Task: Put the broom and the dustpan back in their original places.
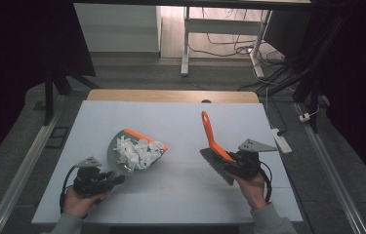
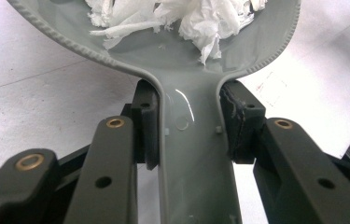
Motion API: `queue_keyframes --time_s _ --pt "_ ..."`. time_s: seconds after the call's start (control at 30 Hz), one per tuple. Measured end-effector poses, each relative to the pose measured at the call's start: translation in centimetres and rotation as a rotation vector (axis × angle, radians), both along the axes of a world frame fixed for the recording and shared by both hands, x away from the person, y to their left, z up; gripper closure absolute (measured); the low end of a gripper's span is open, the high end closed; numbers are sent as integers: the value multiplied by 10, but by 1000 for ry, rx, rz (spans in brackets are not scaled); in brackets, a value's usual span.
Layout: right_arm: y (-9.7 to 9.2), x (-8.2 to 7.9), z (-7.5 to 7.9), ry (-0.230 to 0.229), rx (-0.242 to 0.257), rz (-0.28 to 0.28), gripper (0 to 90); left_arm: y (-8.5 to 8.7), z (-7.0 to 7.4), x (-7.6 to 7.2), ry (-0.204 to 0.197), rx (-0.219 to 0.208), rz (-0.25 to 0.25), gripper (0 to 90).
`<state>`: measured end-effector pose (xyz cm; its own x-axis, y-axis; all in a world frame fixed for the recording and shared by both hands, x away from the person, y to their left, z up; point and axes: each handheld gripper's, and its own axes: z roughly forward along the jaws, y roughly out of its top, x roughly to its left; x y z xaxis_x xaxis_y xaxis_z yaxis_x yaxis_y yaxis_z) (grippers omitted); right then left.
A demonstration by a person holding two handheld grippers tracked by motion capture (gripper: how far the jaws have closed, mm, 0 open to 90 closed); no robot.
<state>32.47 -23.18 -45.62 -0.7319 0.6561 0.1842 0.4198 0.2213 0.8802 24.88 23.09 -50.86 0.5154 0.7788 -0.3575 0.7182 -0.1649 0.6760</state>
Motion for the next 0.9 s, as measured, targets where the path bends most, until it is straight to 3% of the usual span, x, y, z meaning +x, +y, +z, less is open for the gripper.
queue_keyframes --time_s 0.27,0.6,0.9 --pt "-5 -1 -5 36 5 -17 699 -1 -2 0 5 -10 73 616" --pt "-11 -3 -11 71 9 -27 699 -6 -9 5 30 18 175 616" --pt "-12 0 -23 119 -18 -48 699 -4 -14 11 51 24 269 616"
